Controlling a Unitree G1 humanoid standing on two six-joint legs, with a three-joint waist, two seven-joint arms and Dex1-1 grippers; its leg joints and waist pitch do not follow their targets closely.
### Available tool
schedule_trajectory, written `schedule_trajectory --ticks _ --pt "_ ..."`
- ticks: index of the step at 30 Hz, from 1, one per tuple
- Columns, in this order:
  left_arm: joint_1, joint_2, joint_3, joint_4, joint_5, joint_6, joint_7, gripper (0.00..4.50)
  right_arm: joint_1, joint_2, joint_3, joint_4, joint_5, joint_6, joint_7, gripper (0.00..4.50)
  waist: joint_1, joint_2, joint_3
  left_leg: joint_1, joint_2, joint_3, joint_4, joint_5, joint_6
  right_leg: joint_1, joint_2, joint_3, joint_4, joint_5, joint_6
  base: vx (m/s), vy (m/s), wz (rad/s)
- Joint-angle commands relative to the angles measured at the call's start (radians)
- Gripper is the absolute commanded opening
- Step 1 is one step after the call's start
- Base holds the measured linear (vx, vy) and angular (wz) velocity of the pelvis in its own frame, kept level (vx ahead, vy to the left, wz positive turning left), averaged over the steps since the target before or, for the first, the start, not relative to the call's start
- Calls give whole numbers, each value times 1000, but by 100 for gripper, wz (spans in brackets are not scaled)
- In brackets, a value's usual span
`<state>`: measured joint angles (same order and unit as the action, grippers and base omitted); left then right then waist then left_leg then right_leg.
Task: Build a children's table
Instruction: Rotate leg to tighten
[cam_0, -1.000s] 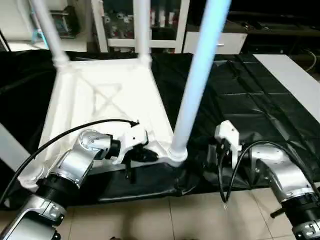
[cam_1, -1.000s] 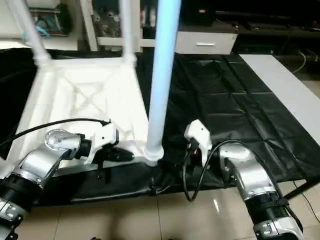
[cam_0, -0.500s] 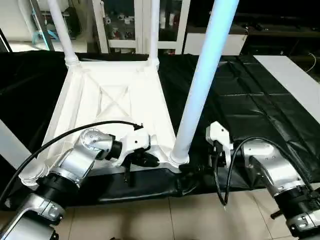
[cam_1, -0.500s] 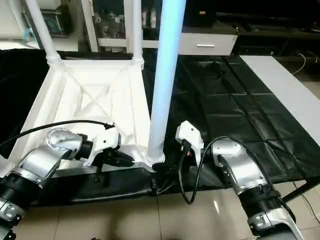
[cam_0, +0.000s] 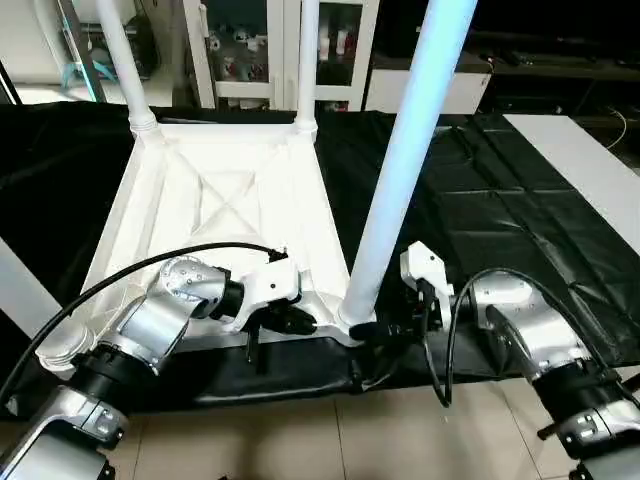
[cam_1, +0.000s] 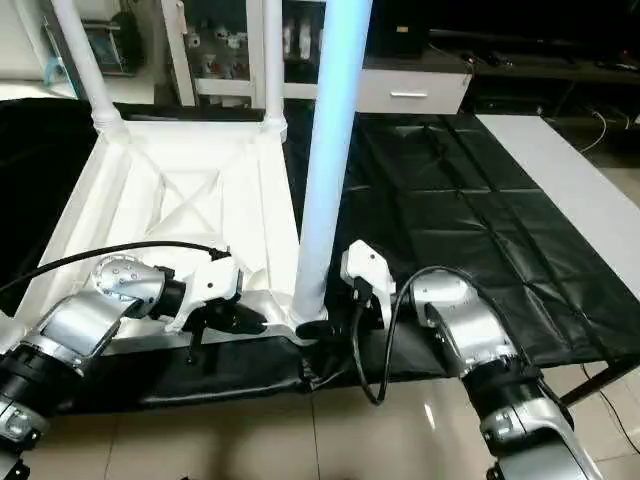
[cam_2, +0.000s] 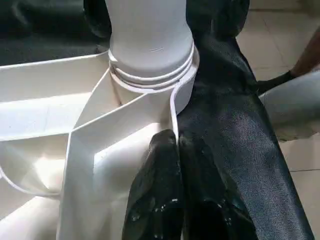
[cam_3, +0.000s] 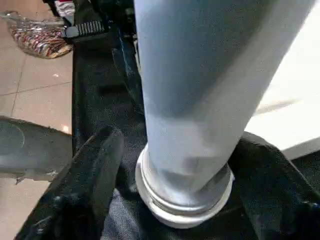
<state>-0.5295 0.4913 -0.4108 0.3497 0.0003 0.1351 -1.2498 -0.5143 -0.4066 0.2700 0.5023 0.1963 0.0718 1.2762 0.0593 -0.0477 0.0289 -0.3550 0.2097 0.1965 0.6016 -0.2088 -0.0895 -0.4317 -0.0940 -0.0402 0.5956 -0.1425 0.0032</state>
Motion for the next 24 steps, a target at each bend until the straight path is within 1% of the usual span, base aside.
schedule_trajectory --ticks 1,5,7,10,13,14,16,17,19,21,23,24 --pt "20 3 -85 17 63 2 -37 0 -19 -1 4 30 -11 -18 13 309 -8 2 -51 5 17 -3 -78 -221 39 51 -29 24 -56 -248 -222 0 0 0" --pt "21 3 -89 19 68 0 -35 0 -31 4 10 61 -18 -31 32 268 -8 1 -52 5 17 -3 -78 -226 36 52 -29 25 -55 -253 -220 0 0 0" --pt "22 3 -89 18 68 1 -35 0 -34 5 13 70 -20 -32 38 268 -7 0 -52 5 17 -2 -77 -226 38 52 -29 25 -56 -255 -222 0 0 0" --pt "23 3 -91 17 70 1 -36 0 -42 10 19 103 -32 -48 52 238 -7 1 -53 5 17 -3 -77 -222 37 52 -29 24 -54 -245 -224 0 0 0" --pt "24 5 -91 16 72 3 -38 0 -48 12 22 120 -36 -58 59 213 -8 1 -52 6 17 -3 -79 -238 34 51 -29 24 -57 -257 -223 0 0 0" --pt "24 5 -91 15 72 4 -38 0 -50 13 22 126 -37 -61 62 207 -8 1 -52 6 18 -3 -80 -244 33 51 -29 24 -57 -264 -222 0 0 0" --pt "24 5 -91 15 73 5 -39 0 -54 15 23 135 -38 -65 65 207 -8 1 -51 7 18 -4 -80 -252 31 51 -29 24 -59 -274 -219 0 0 0" --pt "25 1 -88 16 72 4 -34 0 -56 17 22 143 -39 -66 64 198 -9 1 -50 7 19 -4 -82 -262 29 50 -29 24 -60 -286 -217 0 0 0" --pt "25 -8 -82 18 67 7 -21 0 -59 25 11 164 -40 -67 44 196 -9 0 -49 9 19 -5 -83 -278 25 49 -29 24 -62 -308 -212 0 0 0" --pt "23 -23 -71 23 63 15 3 0 -61 34 -1 187 -46 -67 2 195 -10 2 -47 10 20 -6 -84 -289 19 47 -31 25 -65 -326 -210 0 0 0" --pt "17 -43 -56 29 59 28 42 0 -58 46 -20 215 -55 -59 -64 195 -13 3 -41 12 19 -8 -88 -344 9 44 -30 22 -74 -406 -190 0 0 0" --pt "17 -43 -56 29 59 28 42 0 -58 46 -20 215 -55 -59 -64 194 -16 1 -39 15 18 -12 -87 -376 1 41 -30 21 -80 -463 -171 0 0 0"
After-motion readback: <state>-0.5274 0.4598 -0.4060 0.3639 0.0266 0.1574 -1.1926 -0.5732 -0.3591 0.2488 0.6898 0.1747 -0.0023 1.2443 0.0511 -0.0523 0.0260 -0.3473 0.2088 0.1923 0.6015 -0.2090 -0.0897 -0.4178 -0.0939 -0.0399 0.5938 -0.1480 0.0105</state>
